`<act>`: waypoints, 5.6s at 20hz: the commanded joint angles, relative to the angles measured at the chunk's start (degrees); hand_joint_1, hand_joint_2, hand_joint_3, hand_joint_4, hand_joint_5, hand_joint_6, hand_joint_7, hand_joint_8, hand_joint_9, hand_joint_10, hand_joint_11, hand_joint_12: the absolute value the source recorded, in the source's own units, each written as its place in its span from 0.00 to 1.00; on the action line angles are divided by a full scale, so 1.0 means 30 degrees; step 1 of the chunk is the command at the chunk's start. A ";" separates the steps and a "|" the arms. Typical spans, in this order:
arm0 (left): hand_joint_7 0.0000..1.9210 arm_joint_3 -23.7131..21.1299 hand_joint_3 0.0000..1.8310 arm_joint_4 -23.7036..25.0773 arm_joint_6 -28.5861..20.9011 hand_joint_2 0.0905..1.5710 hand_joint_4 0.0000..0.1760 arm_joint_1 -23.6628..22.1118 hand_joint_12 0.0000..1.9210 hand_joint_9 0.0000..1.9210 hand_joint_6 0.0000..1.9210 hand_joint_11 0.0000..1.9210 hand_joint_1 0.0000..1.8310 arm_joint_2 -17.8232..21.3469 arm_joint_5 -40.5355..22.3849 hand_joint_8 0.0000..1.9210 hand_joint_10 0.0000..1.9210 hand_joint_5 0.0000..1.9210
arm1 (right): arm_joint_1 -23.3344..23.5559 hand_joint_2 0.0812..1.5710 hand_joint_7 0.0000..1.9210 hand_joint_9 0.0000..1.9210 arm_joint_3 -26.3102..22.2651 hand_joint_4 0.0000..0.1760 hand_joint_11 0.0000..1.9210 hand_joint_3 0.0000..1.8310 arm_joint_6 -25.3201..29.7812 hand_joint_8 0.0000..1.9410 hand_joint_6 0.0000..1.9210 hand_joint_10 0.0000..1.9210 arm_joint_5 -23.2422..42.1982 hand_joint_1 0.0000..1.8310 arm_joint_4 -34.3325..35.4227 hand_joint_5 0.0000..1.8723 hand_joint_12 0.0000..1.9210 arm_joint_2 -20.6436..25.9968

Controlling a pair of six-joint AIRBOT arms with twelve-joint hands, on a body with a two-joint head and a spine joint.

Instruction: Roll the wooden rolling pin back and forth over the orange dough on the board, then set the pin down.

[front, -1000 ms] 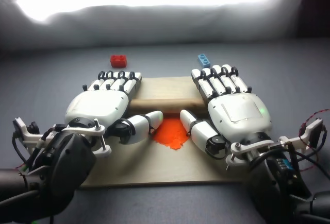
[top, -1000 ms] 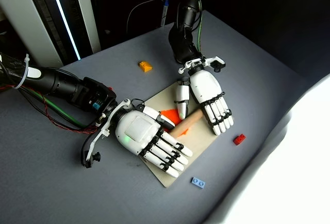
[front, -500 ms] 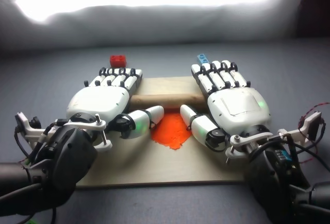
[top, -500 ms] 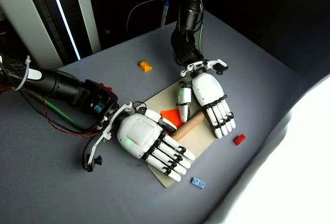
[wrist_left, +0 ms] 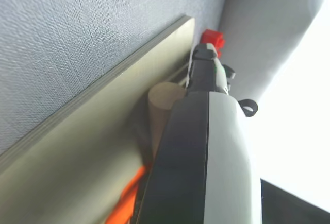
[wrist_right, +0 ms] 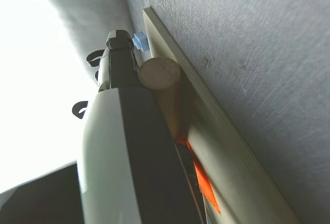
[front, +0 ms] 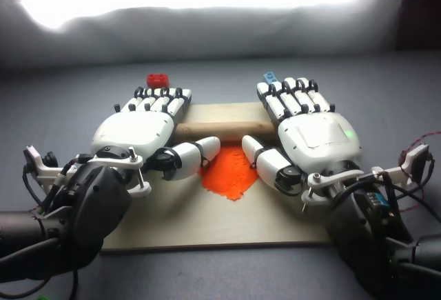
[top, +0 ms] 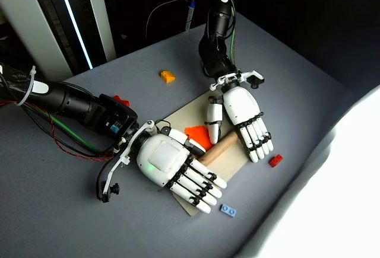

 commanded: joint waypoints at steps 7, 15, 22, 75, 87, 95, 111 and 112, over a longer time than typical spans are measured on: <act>0.00 0.0740 0.01 -0.0185 0.0564 0.87 0.00 -0.0115 0.00 0.00 0.00 0.00 0.00 -0.0335 -0.0731 0.00 0.00 0.00 | 0.0116 0.92 0.03 0.00 0.0561 0.00 0.00 0.00 -0.0029 0.00 0.01 0.00 0.0671 0.00 0.0260 0.04 0.00 0.0008; 0.00 0.1240 0.01 -0.0185 0.0755 0.87 0.00 -0.0342 0.00 0.00 0.00 0.00 0.00 -0.0652 -0.0254 0.00 0.00 0.00 | 0.0183 0.92 0.03 0.00 0.0605 0.00 0.00 0.00 -0.0031 0.00 0.02 0.00 0.0675 0.00 0.0260 0.06 0.00 -0.0007; 0.00 0.1655 0.01 -0.0168 0.1053 0.87 0.00 -0.0856 0.00 0.00 0.00 0.00 0.00 -0.0912 0.0428 0.00 0.00 0.00 | 0.0208 0.92 0.03 0.00 0.0596 0.00 0.00 0.00 -0.0041 0.00 0.01 0.00 0.0682 0.00 0.0258 0.06 0.00 0.0002; 0.00 -0.0647 0.00 -0.0159 0.1522 0.84 0.00 -0.1301 0.00 0.00 0.00 0.00 0.00 0.1204 0.2907 0.00 0.00 0.00 | 0.0063 0.86 0.08 0.05 -0.2899 0.00 0.00 0.00 -0.0902 0.01 0.01 0.01 0.1183 0.00 0.0932 0.10 0.00 0.1091; 0.08 -0.2037 0.00 -0.0159 0.1521 0.85 0.00 -0.1034 0.00 0.07 0.01 0.00 0.00 0.2346 0.2903 0.01 0.02 0.06 | -0.0151 0.87 0.16 0.15 -0.3665 0.00 0.00 0.00 -0.1156 0.00 0.00 0.01 0.1362 0.00 0.0930 0.15 0.36 0.1362; 0.09 -0.2522 0.00 -0.0159 0.1404 0.85 0.00 -0.0780 0.00 0.06 0.01 0.00 0.00 0.2767 0.2825 0.01 0.01 0.06 | -0.0260 0.87 0.16 0.16 -0.4580 0.00 0.00 0.00 -0.1429 0.00 0.00 0.01 0.2101 0.00 0.0928 0.15 0.37 0.1612; 0.09 -0.3937 0.00 -0.0151 0.1244 0.86 0.00 -0.0646 0.01 0.08 0.01 0.01 0.00 0.4174 0.2919 0.00 0.01 0.07 | -0.0588 0.87 0.18 0.18 -0.5646 0.00 0.00 0.00 -0.1798 0.00 0.00 0.01 0.2539 0.00 0.0917 0.16 0.40 0.1918; 0.09 -0.4037 0.00 -0.0149 0.1244 0.86 0.00 -0.0638 0.01 0.08 0.00 0.01 0.00 0.4247 0.2930 0.00 0.01 0.07 | -0.0617 0.87 0.17 0.18 -0.5686 0.00 0.00 0.00 -0.1798 0.00 0.00 0.00 0.2567 0.00 0.0917 0.16 0.38 0.1918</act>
